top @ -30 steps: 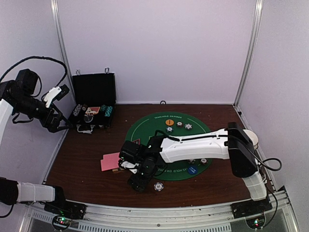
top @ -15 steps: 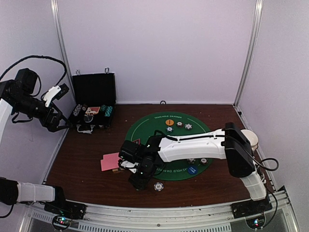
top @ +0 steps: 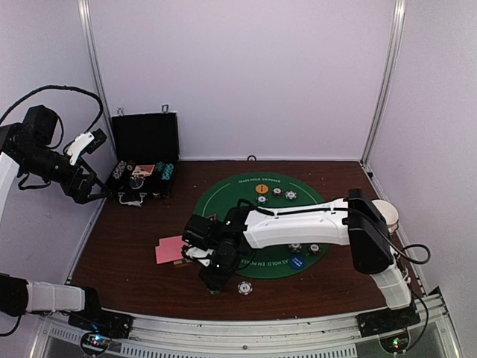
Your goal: Distribute texas hold em gaming equipment
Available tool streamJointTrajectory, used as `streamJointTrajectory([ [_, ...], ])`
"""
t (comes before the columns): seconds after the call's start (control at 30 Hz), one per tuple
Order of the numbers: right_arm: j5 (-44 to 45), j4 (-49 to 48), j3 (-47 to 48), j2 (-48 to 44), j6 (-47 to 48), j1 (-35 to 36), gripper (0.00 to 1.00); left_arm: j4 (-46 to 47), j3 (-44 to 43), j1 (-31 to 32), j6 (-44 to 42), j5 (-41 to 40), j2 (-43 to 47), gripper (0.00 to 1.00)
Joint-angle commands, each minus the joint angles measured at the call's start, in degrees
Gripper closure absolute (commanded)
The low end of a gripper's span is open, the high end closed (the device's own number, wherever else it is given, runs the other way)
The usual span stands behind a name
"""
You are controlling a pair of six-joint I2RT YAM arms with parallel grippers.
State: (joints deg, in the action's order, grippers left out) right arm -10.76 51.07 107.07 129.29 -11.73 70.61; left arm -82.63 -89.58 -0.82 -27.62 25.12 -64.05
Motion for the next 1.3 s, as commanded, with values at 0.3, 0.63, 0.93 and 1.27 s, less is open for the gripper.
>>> streamJointTrajectory([
  [0.3,4.94,4.54,5.85,-3.05,0.45,-1.05,0.85,0.18,-1.56,-0.37,-1.21,1.09,0.49,0.02],
  [0.63,9.21,1.57,-1.51,-4.45,-4.01,-6.45,0.9,0.14,-1.36,-0.32,-1.56,0.8,1.07,0.02],
  [0.93,10.05,-1.26,-5.32,-4.53,-5.71,-8.68,0.9,0.27,-1.39,-0.32,-1.74,0.97,1.02,0.02],
  [1.27,10.5,-2.68,-4.77,-3.03,-6.88,-9.17,0.86,0.15,-1.81,-0.37,-1.76,0.91,0.99,0.02],
])
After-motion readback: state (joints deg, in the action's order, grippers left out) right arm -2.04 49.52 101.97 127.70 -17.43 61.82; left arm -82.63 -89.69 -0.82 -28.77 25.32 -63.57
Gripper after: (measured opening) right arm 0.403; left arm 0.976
